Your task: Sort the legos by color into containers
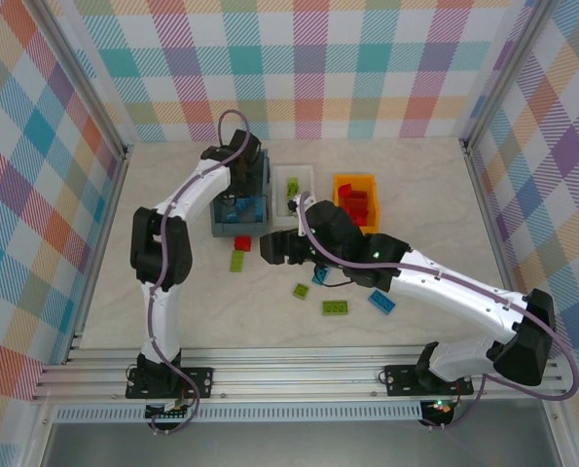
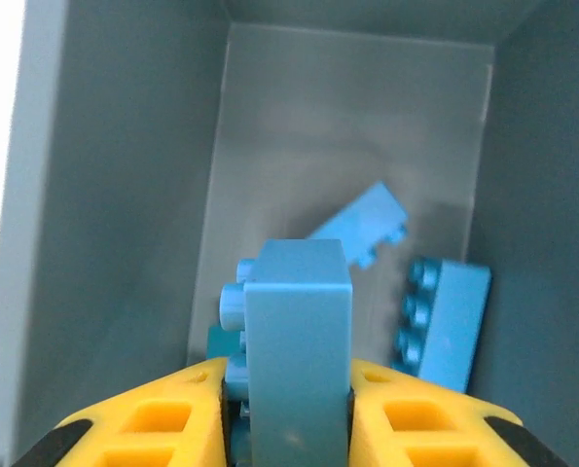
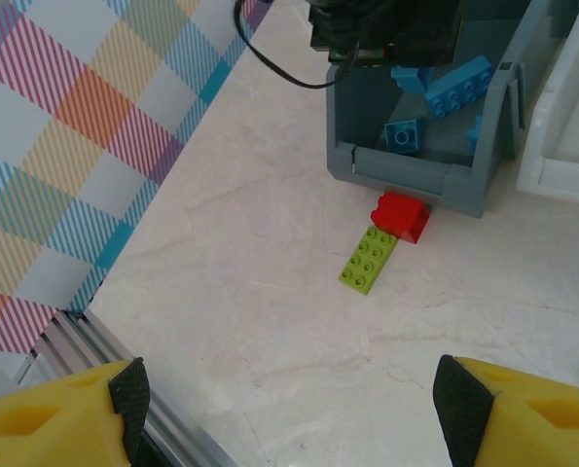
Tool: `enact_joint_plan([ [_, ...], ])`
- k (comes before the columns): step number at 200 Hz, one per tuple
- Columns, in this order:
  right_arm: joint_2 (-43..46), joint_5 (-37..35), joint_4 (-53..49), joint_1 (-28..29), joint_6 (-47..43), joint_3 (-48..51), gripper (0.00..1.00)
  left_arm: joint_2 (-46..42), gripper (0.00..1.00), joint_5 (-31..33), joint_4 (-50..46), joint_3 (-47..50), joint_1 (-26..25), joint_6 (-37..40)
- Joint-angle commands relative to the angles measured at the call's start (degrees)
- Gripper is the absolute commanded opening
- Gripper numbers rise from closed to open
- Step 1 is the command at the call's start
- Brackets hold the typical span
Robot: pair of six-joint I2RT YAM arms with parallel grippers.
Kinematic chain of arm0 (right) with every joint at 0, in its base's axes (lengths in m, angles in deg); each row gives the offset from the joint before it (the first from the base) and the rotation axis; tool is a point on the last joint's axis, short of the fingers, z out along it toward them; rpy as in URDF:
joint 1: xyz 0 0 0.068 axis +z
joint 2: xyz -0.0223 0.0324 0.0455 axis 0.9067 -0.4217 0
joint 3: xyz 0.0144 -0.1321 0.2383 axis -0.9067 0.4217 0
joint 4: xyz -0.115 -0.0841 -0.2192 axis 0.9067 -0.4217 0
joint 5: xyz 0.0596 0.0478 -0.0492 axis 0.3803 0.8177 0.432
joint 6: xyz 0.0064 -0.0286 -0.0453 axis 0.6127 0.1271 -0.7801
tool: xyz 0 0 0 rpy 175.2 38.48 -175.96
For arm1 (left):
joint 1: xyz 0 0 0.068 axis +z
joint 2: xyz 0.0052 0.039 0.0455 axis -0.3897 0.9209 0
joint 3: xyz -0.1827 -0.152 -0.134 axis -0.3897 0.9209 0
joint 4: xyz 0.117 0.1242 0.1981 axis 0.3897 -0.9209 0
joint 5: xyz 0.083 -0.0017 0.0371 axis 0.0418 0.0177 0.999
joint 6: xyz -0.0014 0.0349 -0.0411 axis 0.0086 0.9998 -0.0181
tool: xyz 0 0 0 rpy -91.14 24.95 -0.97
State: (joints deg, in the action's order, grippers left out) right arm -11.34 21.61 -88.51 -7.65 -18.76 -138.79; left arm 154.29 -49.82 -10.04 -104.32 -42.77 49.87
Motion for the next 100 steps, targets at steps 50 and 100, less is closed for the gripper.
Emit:
enact_joint_plan([
  [50,2.0,1.6,2.1,-2.7,1.9,4.9,0.79,6.2,0.56,0.8,-5.6,-9.5,2.2,2.6],
  [100,3.8,-0.6,-1.8,-3.1,1.4,6.6,0.77,-8.0,0.59,-1.1,-3.2,-3.2,-0.2,1.7],
])
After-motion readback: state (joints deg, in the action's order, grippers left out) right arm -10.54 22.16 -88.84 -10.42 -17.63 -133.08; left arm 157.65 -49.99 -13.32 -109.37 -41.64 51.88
